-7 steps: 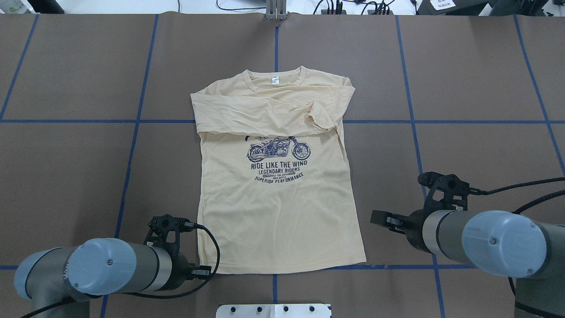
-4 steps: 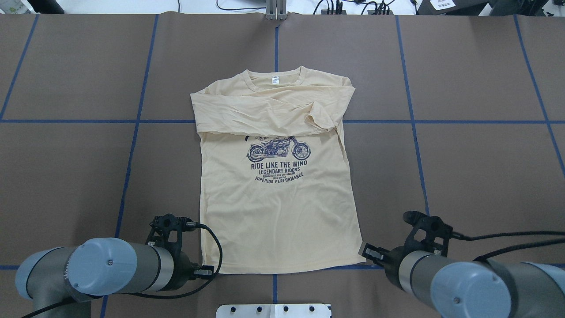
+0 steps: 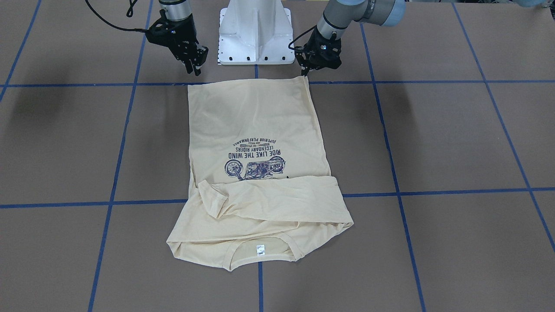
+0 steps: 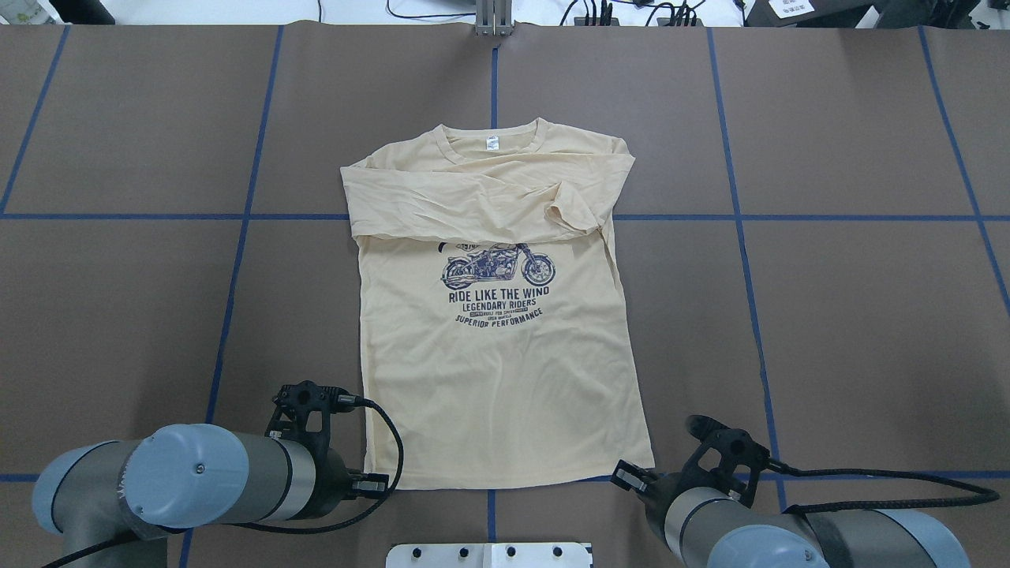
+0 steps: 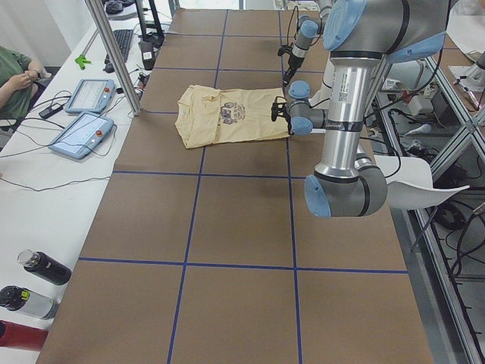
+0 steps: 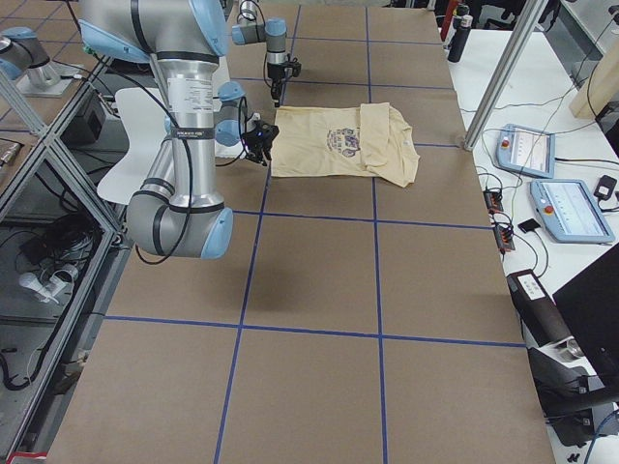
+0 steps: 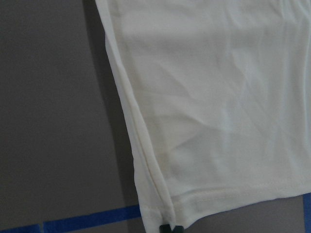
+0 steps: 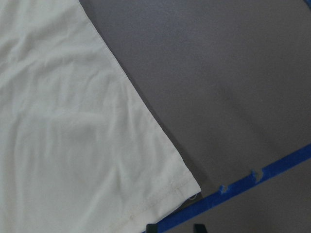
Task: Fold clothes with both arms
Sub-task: 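Grasp the hem corners with both grippers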
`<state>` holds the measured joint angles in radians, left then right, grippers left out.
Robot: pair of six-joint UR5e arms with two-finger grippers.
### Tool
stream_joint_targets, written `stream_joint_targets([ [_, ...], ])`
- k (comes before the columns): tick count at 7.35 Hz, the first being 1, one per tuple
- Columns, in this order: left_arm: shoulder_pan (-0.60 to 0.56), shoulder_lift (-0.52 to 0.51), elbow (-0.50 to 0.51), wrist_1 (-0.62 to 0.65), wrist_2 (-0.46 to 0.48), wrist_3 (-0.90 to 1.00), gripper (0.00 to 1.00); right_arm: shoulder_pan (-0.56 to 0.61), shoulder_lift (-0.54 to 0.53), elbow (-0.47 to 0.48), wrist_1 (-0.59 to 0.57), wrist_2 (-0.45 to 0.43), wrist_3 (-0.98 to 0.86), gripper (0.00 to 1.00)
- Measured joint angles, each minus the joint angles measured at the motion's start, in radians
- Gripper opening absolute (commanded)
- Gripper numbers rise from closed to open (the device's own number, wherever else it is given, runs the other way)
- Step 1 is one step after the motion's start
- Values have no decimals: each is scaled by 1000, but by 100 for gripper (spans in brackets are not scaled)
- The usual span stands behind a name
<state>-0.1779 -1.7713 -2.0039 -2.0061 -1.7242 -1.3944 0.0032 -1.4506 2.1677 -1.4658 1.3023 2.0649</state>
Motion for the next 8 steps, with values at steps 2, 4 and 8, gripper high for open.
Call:
stream_joint_targets([
  [2,0,0,-3,0,0,0,0,7,-4,-2,3,-9,-38,34],
  [4,0,0,-8,0,0,0,0,15,-16,-9,23,-12,-73,35],
  [8,0,1,-13,1,0,0,0,13,-88,-62,168,-28,-105,35],
])
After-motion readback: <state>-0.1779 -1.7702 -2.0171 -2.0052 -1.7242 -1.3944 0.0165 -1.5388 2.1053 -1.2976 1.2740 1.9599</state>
